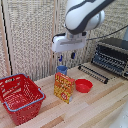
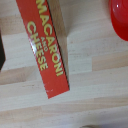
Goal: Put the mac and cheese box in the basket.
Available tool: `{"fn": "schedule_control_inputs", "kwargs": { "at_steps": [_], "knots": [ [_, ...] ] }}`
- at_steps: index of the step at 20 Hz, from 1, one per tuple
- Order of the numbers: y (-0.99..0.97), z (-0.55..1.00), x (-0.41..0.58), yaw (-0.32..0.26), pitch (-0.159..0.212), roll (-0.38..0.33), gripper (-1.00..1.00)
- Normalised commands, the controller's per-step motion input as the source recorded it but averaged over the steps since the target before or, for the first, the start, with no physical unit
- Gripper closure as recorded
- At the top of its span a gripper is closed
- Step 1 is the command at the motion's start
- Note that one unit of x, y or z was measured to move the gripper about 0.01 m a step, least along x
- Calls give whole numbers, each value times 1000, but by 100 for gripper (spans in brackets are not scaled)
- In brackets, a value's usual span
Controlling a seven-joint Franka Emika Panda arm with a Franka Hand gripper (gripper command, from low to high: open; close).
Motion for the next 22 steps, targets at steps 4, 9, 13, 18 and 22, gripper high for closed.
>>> {"fn": "schedule_control_inputs", "kwargs": {
  "at_steps": [4,9,13,18,22],
  "knots": [
    [284,-466,-117,147,-58,-48,-100],
    [267,-411,-7,159,-18,-44,-100],
    [114,-335,0,178,2,-24,-100],
    [0,-334,16,213,3,-1,-100],
    [85,-130,211,116,50,0,100]
  ]
}}
